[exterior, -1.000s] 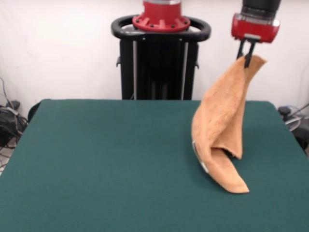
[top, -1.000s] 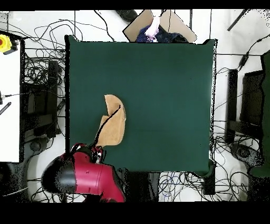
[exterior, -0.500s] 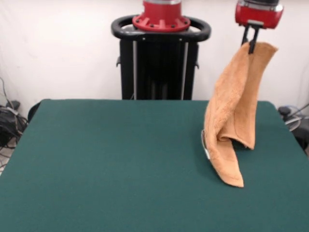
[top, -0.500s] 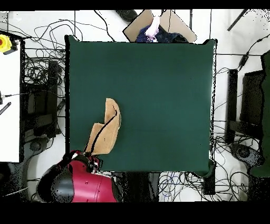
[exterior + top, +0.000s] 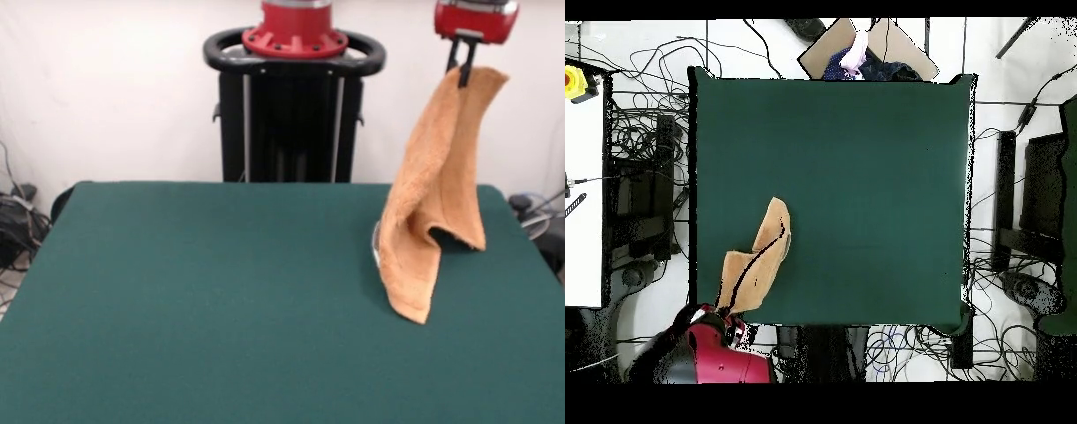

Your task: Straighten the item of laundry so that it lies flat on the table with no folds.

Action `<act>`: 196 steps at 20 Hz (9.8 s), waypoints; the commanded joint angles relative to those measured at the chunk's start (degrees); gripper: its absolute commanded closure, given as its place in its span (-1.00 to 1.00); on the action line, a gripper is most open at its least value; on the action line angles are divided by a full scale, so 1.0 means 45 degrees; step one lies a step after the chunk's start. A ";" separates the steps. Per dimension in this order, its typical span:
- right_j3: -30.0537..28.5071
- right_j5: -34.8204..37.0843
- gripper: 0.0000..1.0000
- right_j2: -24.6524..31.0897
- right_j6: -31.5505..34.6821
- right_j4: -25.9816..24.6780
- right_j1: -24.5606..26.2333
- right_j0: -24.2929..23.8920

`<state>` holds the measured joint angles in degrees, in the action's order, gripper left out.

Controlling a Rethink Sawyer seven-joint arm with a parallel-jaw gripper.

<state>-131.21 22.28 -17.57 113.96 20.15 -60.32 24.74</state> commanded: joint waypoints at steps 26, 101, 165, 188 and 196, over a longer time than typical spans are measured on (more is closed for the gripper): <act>-0.3560 0.3306 1.00 -0.1678 0.8130 0.0710 -0.3829 0.5536; -0.6978 -0.0850 1.00 0.0421 0.8592 0.1641 -0.5006 0.5200; 0.6466 0.2852 1.00 0.9878 0.7373 -0.6802 0.3465 -0.8353; 0.6109 0.0890 -1.00 0.7312 0.9624 -0.9820 0.3390 -0.6177; 0.4587 0.1076 -1.00 0.6620 1.0859 -0.8787 0.2163 -0.5437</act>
<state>-104.27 28.09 16.37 155.13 -21.02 -46.37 -2.01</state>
